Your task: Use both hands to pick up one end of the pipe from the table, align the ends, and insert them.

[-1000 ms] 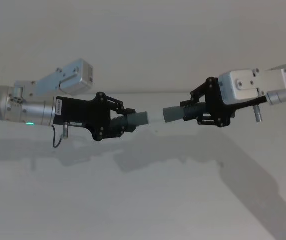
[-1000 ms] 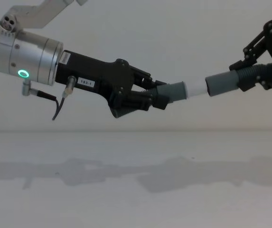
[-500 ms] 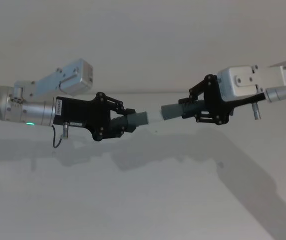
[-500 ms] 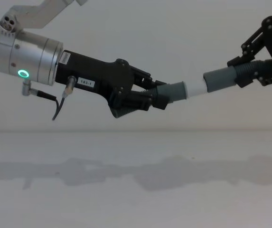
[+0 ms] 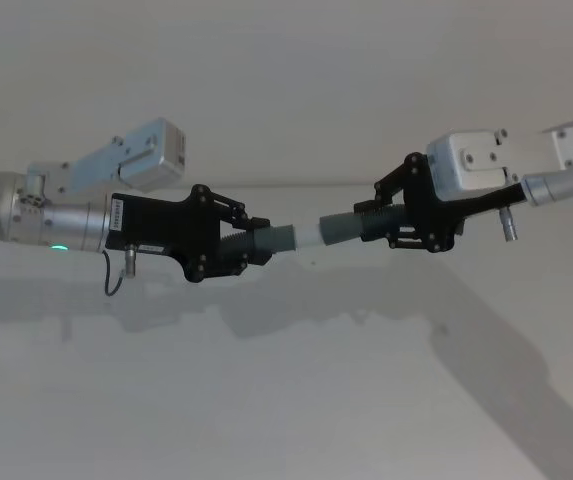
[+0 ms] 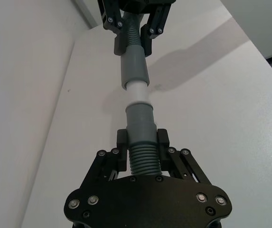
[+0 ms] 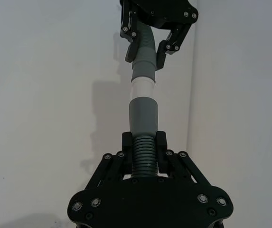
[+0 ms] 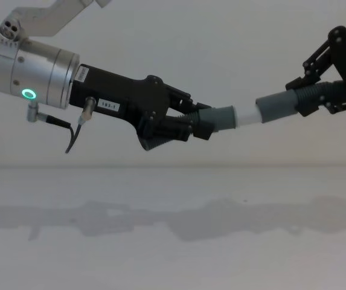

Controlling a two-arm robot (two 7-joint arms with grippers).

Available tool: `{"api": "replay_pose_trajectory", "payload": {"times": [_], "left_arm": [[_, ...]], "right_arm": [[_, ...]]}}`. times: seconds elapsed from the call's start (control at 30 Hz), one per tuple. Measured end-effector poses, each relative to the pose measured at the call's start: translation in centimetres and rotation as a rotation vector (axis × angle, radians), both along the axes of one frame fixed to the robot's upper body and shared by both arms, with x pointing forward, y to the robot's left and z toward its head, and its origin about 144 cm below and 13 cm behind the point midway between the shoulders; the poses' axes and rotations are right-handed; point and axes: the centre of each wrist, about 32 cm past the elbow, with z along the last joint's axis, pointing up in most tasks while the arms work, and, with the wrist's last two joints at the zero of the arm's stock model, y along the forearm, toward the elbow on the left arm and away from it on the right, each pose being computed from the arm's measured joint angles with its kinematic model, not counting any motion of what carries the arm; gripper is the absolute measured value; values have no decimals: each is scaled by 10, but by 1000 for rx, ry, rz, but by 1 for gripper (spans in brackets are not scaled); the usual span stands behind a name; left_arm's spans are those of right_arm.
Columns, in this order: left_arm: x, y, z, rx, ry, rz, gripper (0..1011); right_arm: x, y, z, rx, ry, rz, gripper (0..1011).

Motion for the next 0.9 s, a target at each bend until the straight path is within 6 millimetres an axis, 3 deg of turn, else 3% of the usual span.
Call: {"api": "replay_pose_trajectory", "payload": {"times": [0.9], "left_arm": [[0,-1,0,-1,0,-1,335]], "right_arm": [[2,1,0,-2,12,-23,258]]}}
